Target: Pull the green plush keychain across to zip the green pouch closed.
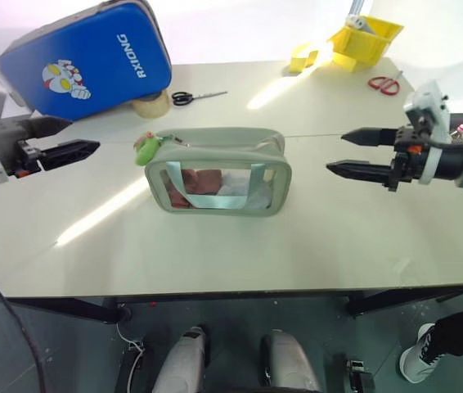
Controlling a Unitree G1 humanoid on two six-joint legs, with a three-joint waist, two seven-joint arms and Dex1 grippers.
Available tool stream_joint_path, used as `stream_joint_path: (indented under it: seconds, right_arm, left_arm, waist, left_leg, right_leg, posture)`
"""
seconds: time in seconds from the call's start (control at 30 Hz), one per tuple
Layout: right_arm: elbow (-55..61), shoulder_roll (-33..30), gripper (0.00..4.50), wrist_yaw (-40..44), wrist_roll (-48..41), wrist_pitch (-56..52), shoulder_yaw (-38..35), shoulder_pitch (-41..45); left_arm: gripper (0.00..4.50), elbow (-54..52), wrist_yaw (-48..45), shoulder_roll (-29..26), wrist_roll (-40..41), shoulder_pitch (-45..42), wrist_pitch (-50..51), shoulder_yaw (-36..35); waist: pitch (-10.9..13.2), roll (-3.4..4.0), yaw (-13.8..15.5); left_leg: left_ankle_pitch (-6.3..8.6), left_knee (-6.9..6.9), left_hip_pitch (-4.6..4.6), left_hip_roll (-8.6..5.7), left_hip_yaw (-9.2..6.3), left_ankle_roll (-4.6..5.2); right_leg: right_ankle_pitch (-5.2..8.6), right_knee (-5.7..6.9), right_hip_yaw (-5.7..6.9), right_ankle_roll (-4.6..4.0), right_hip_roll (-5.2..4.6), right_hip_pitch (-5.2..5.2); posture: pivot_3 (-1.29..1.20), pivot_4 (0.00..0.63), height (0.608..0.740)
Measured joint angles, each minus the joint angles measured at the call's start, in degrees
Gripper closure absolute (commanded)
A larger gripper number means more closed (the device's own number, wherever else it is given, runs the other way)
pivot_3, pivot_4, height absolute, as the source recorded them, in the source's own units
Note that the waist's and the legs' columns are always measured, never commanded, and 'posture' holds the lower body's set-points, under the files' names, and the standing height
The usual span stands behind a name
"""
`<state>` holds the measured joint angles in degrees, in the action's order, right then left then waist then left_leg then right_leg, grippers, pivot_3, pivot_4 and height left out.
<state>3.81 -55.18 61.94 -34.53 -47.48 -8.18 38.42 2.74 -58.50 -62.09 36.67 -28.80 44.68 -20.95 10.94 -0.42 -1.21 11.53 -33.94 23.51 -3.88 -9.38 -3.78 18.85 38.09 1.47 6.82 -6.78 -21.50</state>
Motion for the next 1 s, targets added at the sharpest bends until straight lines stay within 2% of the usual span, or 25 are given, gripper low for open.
stream_joint_path:
  seconds: [0.67, 0.9, 1.0]
  right_arm:
    - [4.17, 1.24, 0.0, -2.65, 0.71, 1.93, 1.26, -1.63]
    - [8.91, 2.38, 0.0, -3.07, 1.68, 3.26, 4.4, -1.52]
    - [9.34, 4.48, 0.0, -3.26, 2.93, 4.53, 7.7, 1.48]
  left_arm:
    - [0.05, -0.58, 1.92, 1.91, -2.21, 0.81, -1.72, 1.75]
    - [0.05, -1.75, 2.2, 2.37, -2.25, 0.78, -1.76, 1.99]
    - [0.05, -3.13, 1.88, 3.1, -2.21, 0.55, -1.77, 2.43]
  waist:
    - [0.03, -0.04, 0.05]
    - [0.02, -0.04, 0.0]
    - [0.03, -0.04, -0.16]
  left_leg:
    - [0.0, -0.09, 0.06, 0.0, 0.01, 0.0]
    - [-0.01, -0.1, 0.05, 0.0, 0.01, 0.0]
    - [-0.01, -0.16, 0.05, 0.0, 0.01, -0.01]
  right_leg:
    - [-0.01, 0.04, 0.0, 0.0, 0.0, -0.03]
    - [-0.01, 0.06, 0.0, 0.0, 0.0, -0.02]
    - [-0.01, 0.12, -0.01, 0.0, 0.0, -0.04]
  posture:
    - [0.0, 0.15, 0.74]
    - [0.0, 0.15, 0.74]
    - [0.0, 0.15, 0.74]
